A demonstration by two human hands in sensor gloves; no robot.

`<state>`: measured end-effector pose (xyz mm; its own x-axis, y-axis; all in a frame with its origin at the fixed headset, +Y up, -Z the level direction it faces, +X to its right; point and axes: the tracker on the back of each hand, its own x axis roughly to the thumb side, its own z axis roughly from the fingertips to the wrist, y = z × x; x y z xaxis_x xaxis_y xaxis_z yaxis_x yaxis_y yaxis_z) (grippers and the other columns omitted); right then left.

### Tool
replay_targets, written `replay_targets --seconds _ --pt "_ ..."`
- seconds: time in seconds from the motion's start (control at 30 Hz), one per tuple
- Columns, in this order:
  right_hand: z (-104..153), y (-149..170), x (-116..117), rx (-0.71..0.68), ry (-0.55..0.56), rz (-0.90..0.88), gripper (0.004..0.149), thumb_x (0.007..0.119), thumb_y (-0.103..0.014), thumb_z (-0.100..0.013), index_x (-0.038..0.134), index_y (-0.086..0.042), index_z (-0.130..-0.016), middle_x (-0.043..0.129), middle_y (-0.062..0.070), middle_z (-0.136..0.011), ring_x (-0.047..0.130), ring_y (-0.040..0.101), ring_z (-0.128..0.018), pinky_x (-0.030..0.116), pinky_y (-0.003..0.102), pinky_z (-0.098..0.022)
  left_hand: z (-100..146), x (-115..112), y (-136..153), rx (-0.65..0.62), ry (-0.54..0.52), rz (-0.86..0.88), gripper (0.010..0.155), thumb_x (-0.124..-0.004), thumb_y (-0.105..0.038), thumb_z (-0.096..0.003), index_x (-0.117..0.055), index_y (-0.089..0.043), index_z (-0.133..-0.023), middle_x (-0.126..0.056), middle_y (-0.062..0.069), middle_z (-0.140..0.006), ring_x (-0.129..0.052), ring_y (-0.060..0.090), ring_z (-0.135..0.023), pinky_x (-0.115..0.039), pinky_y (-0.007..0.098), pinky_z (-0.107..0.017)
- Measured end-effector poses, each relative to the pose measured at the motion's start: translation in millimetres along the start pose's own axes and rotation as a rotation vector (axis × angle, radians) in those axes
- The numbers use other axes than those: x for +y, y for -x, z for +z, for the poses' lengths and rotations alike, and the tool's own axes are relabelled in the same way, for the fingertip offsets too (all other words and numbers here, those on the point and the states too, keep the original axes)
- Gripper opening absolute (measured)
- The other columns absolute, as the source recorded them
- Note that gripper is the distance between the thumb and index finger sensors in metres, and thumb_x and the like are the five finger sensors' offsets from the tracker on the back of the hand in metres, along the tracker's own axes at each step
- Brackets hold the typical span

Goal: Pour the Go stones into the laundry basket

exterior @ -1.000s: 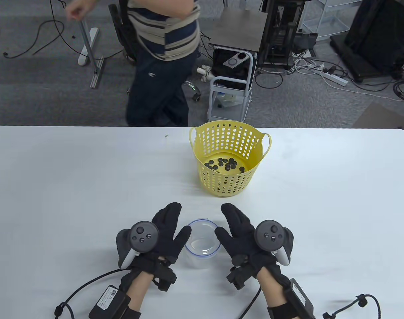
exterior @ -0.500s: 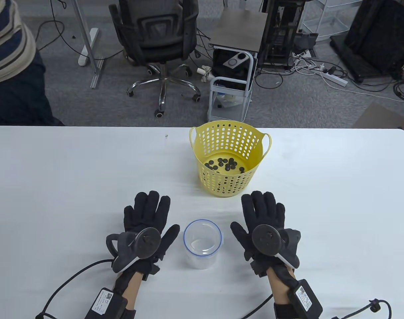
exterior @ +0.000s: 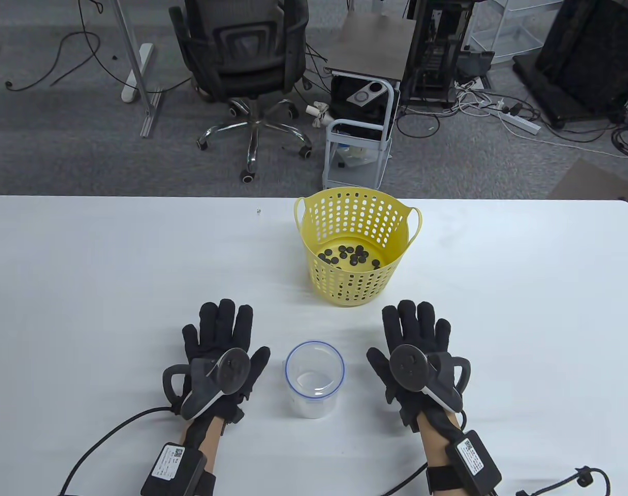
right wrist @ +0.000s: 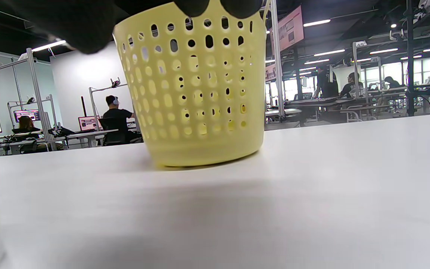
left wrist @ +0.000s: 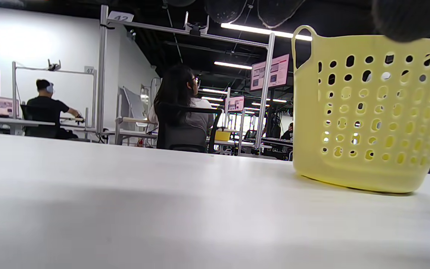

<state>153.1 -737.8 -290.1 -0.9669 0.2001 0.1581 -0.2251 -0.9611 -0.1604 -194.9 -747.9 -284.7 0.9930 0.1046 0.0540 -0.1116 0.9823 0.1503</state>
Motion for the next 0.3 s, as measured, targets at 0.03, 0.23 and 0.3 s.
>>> replay_targets --seconds 0.03,0.23,0.3 --pt "-0.2 -0.2 0.6 -0.002 -0.003 -0.001 0.083 0.077 -0.061 -0.045 0.040 -0.023 -0.108 0.035 0.017 -0.118 0.029 0.054 -0.105 0.031 0.074 -0.069 -0.7 -0.5 0.9 0.005 0.007 0.002 0.086 -0.064 -0.080 -0.0417 -0.032 -0.042 -0.112 -0.025 -0.006 -0.125 -0.025 0.030 -0.116 -0.039 0.065 -0.075" --pt "-1.6 -1.5 2.8 -0.004 -0.026 -0.006 0.083 0.077 -0.062 -0.045 0.040 -0.023 -0.108 0.035 0.018 -0.118 0.030 0.054 -0.105 0.032 0.074 -0.069 -1.7 -1.4 0.4 0.007 0.020 0.004 0.086 -0.064 -0.080 -0.0417 -0.033 -0.042 -0.112 -0.026 -0.007 -0.125 -0.026 0.030 -0.116 -0.039 0.065 -0.075" --pt "-2.3 -1.6 3.7 -0.004 -0.039 -0.014 0.083 0.077 -0.062 -0.045 0.040 -0.023 -0.108 0.035 0.018 -0.118 0.030 0.054 -0.105 0.032 0.075 -0.069 -1.6 -1.1 0.1 0.005 0.020 0.000 0.086 -0.064 -0.080 -0.0417 -0.033 -0.042 -0.112 -0.026 -0.007 -0.125 -0.026 0.030 -0.116 -0.039 0.065 -0.075"
